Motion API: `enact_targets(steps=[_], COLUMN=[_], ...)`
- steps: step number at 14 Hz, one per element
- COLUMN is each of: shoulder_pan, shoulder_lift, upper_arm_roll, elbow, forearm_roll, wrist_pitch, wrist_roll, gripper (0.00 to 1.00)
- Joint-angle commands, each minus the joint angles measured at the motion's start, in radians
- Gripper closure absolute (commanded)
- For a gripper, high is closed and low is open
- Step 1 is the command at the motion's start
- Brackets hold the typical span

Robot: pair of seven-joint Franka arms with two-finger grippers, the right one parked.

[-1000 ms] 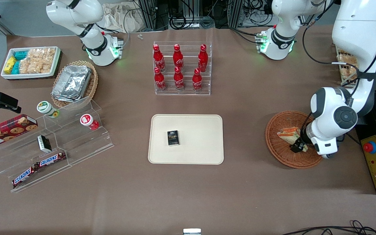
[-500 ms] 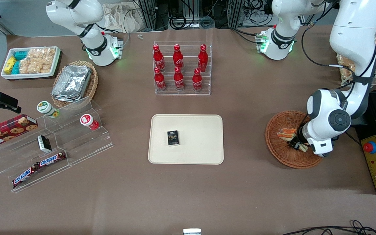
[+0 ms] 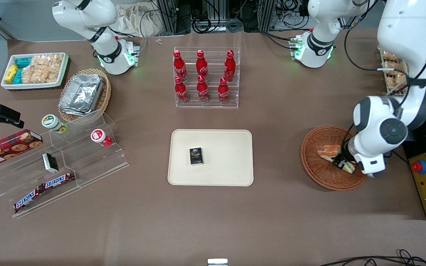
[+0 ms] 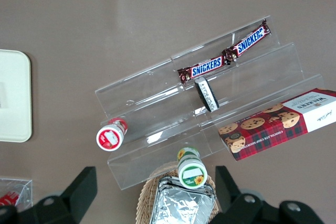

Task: Place sandwich from basket to tray
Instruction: 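Close the left gripper on the wrapped sandwich in the basket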

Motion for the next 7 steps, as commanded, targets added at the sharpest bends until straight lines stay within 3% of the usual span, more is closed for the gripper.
enact_targets(steps=[1,4,7], shoulder_pan=[-0.005,-0.005,-0.005], shoulder_lift=[-0.071,-0.057,-0.046], upper_arm_roll=[-0.052,-0.136,-0.191], elbow=[0.077,0.23,0.274], forearm_roll=[0.002,-0.025,-0.065], wrist_pitch=[-0.182,-0.371,-0.414], wrist_roll=[0.06,0.157,0.312], gripper=[1.0,1.0,1.0])
